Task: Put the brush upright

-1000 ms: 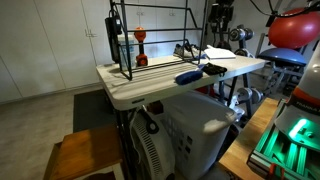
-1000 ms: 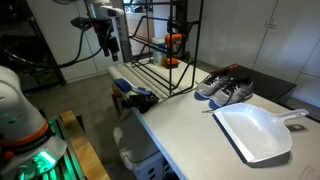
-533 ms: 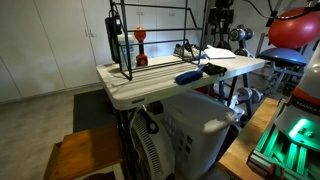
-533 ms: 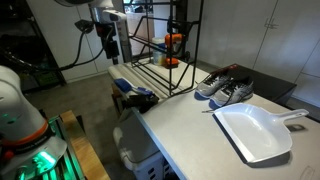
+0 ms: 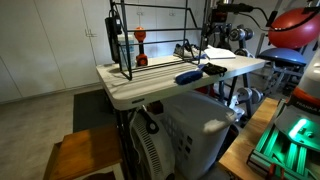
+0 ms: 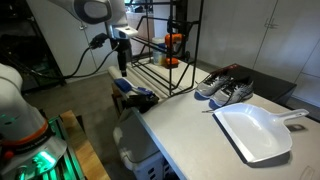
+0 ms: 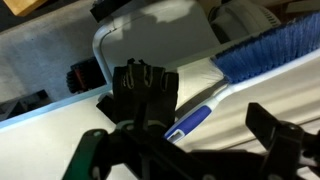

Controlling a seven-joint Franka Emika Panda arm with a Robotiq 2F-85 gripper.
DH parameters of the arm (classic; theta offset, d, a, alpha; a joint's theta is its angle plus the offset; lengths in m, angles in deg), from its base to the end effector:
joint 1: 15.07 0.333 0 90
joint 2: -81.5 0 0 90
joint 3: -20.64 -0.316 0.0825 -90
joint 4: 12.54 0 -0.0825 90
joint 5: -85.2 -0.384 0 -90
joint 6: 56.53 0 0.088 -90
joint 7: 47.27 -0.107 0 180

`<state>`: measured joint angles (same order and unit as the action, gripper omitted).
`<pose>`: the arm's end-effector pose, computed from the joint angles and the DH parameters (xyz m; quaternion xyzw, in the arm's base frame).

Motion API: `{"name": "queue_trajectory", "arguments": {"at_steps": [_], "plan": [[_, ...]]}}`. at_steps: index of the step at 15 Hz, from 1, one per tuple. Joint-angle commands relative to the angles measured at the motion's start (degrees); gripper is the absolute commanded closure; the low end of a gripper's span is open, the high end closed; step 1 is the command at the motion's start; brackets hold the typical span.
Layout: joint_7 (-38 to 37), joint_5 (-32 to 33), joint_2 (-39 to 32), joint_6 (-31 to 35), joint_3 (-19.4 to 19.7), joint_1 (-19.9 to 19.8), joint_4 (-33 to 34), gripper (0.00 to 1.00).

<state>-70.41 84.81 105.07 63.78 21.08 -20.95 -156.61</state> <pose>0.4072 -0.0448 0.4245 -0.9668 0.2556 0.0023 0.0042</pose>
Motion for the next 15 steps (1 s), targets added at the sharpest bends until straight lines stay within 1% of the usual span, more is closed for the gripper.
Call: {"name": "queue_trajectory", "arguments": {"at_steps": [1,3,7,15], "plan": [[-5.9,-0.3,-4.1,7.3,-1.0,-1.9,-1.8,0.0],[-6.6,-1.2,-6.8,9.4,-0.4,-2.0,-1.5,0.0],[-11.2,-2.0,-12.6,14.6,-0.2,-2.3,0.5,0.0],[-16.2,-5.6,-23.1,19.7,0.5,-0.4,5.4,0.0]]}}
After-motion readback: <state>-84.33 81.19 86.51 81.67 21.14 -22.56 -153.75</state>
